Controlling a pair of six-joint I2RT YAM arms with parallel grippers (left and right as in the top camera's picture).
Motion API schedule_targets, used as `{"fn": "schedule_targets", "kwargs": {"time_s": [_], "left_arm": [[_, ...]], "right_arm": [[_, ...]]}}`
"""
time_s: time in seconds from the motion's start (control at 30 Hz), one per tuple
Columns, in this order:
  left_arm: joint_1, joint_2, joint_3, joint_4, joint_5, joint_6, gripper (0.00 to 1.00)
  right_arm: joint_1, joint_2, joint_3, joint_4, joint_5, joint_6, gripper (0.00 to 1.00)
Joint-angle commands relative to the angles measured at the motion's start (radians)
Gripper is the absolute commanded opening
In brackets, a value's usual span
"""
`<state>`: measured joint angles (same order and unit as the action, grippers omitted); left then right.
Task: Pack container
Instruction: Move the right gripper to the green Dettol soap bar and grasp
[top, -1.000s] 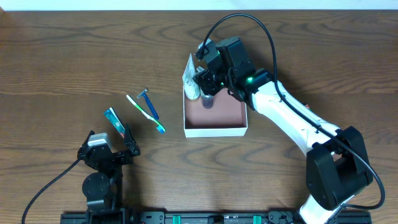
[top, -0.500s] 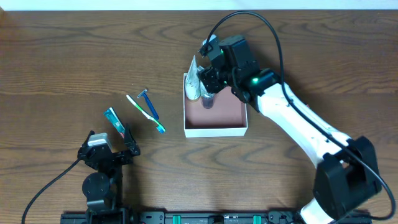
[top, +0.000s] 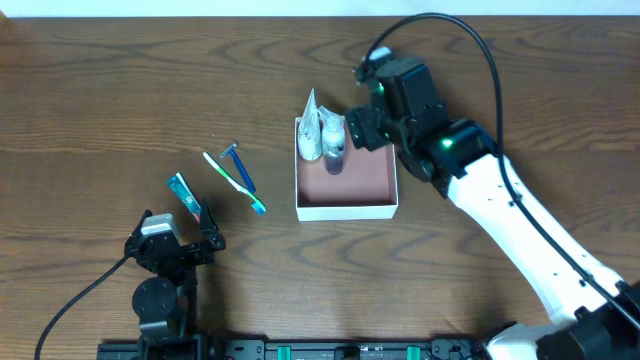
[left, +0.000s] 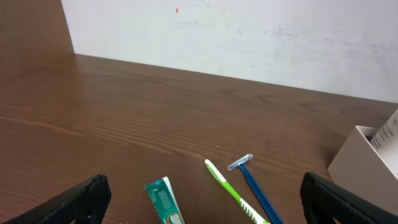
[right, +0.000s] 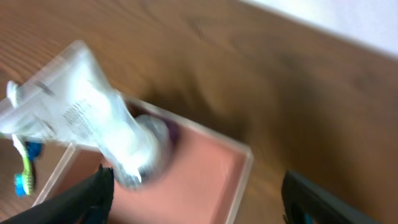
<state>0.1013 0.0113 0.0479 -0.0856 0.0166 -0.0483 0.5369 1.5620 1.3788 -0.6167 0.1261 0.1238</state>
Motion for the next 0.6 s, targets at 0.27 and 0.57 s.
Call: {"fn": "schedule_targets", "kwargs": {"time_s": [0.27, 0.57], "left_arm": [[0.004, -0.001, -0.029, -0.017, 0.002, 0.0, 0.98], [0.004, -0.001, -0.028, -0.017, 0.002, 0.0, 0.98]], "right_arm": [[-0.145, -0.079, 0.008, -0.401, 0.077, 0.446, 0.93], [-0.288, -0.077, -0.014, -0.613, 0.106, 0.623, 0.99]]}}
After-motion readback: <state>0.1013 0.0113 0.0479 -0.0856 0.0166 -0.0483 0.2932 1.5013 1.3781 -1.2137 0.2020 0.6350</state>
